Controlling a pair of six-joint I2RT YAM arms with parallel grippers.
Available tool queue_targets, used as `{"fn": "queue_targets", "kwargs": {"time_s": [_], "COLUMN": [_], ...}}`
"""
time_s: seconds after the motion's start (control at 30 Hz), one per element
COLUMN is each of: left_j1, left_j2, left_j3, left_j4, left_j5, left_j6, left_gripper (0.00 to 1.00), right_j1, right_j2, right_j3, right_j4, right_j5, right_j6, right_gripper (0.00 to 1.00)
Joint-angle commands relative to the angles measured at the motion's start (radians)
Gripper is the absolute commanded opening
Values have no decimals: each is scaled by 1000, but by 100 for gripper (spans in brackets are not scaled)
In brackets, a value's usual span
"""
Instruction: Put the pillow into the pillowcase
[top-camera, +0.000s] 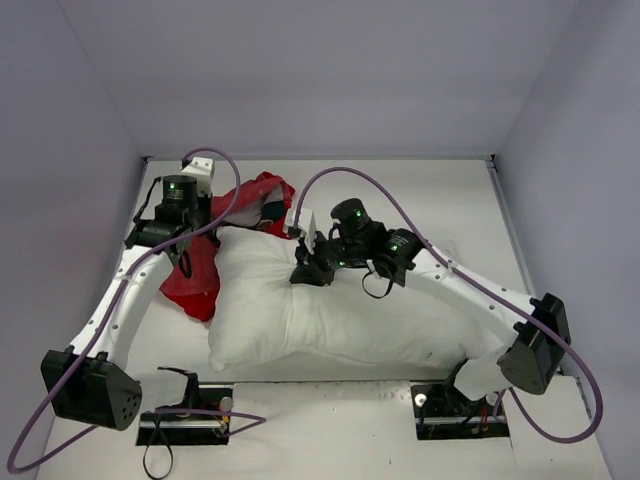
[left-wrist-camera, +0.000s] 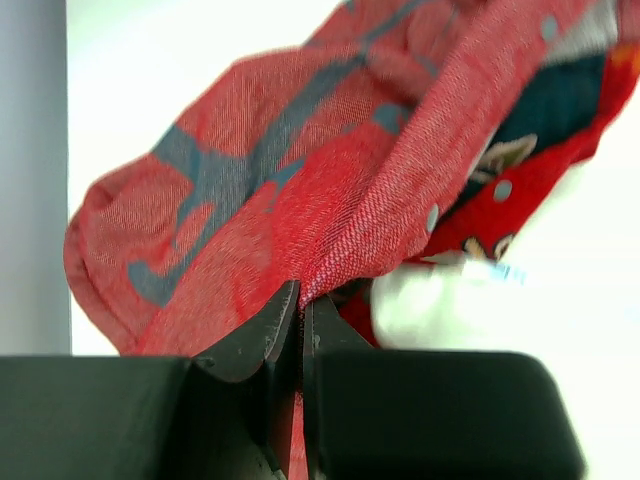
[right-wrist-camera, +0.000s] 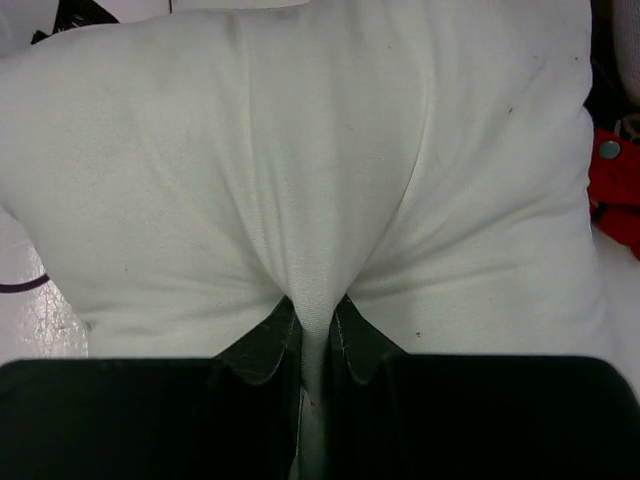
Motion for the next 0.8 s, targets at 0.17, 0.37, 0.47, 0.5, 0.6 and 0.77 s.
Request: {"fn": "queue_targets", "kwargs": {"time_s": [0.17, 0.37, 0.47, 0.5, 0.6, 0.77], "left_j1": [-7, -7, -9, -9, -13, -25], "left_j2": [-146, -229, -253, -256, -269, -305], "left_j3": [-55, -109, -132, -132, -120, -121], "left_j4": [0, -30, -35, -35, -52, -89], "left_j5": [3, 20, 28, 32, 54, 74], "left_j6": [13, 14, 13, 11, 8, -9], "left_gripper": [0, 0, 0, 0, 0, 0], "right_j1": [-4, -4, -2, -4, -4, -53], "right_j2": [25, 74, 115, 123, 149, 199], "right_j3": [52, 94, 120, 126, 144, 227], "right_j4": [68, 66, 68, 68, 69, 74], "right_j5": [23, 17, -24, -27, -6, 75], "right_j6": [-20, -53, -53, -53, -65, -68], "right_gripper": [0, 0, 0, 0, 0, 0]}}
